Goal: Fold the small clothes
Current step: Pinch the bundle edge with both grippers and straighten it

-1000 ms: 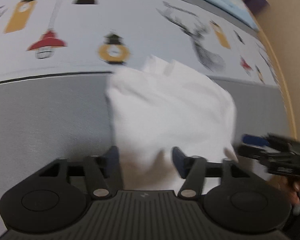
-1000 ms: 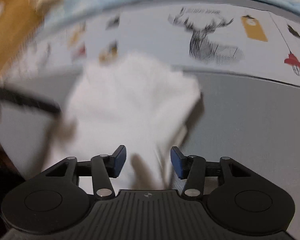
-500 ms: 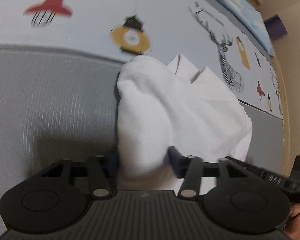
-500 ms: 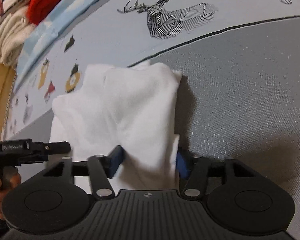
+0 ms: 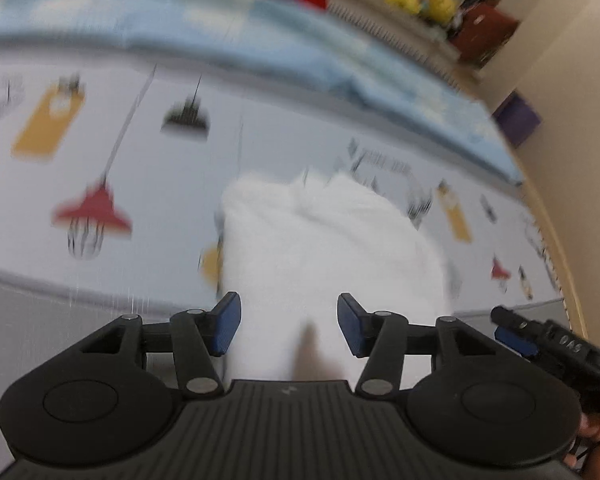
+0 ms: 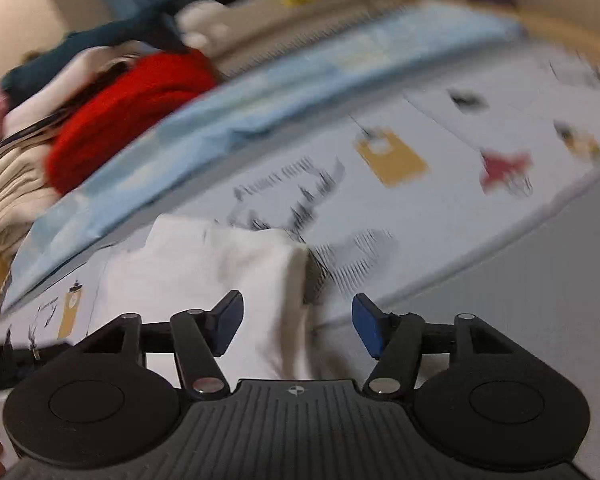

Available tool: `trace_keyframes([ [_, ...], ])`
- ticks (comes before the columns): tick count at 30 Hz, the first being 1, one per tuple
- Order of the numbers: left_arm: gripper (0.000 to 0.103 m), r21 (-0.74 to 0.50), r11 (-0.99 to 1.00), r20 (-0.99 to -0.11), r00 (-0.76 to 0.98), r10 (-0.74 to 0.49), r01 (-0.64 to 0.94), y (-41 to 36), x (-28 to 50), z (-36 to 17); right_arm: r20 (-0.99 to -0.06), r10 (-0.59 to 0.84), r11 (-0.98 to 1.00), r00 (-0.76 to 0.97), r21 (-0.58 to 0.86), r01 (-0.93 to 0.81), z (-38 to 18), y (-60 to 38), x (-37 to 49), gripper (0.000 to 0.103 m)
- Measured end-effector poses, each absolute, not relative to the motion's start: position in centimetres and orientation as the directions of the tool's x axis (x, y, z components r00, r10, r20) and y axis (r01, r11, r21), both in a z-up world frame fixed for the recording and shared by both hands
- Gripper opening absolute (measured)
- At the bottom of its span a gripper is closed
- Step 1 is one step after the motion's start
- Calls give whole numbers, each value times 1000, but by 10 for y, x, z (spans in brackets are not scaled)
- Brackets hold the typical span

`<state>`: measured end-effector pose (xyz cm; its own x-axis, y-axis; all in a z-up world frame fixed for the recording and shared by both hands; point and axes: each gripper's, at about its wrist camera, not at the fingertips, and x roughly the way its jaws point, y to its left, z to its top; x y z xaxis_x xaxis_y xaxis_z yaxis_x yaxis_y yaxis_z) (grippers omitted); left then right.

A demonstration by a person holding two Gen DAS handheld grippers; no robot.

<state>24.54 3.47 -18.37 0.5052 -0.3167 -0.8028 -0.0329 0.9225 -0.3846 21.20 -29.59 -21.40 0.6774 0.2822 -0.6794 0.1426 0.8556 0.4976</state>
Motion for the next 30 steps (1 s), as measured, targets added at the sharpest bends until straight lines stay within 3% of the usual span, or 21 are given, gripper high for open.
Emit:
trace_keyframes([
  [6,58,-414,903,-877,315,-363,-111,47,247,-235,-783,414,855,464,510,96,-242,-285,220,58],
  [8,53,-441,889,-869,308,-388,-124,48,247,-241,-826,400,880,396,468,86,-255,-278,221,44],
  [9,52,-428,898,-870,315,-378,-104,47,247,-239,-815,420,868,399,489,85,-254,-277,217,19],
  [10,52,-419,904,-870,323,-372,-89,46,246,-238,-793,447,849,415,522,82,-252,-279,218,14],
  [11,52,-420,903,-870,324,-372,-88,46,244,-237,-791,422,863,443,500,71,-246,-277,217,1],
  [17,53,-359,933,-882,337,-329,-30,39,237,-214,-806,380,887,454,457,69,-239,-277,221,12],
  [22,53,-179,975,-946,249,-207,130,17,223,-223,-833,361,917,420,400,5,-237,-276,215,12],
  [30,54,-114,976,-954,254,-160,184,11,209,-219,-869,320,942,378,336,-26,-239,-274,209,15],
])
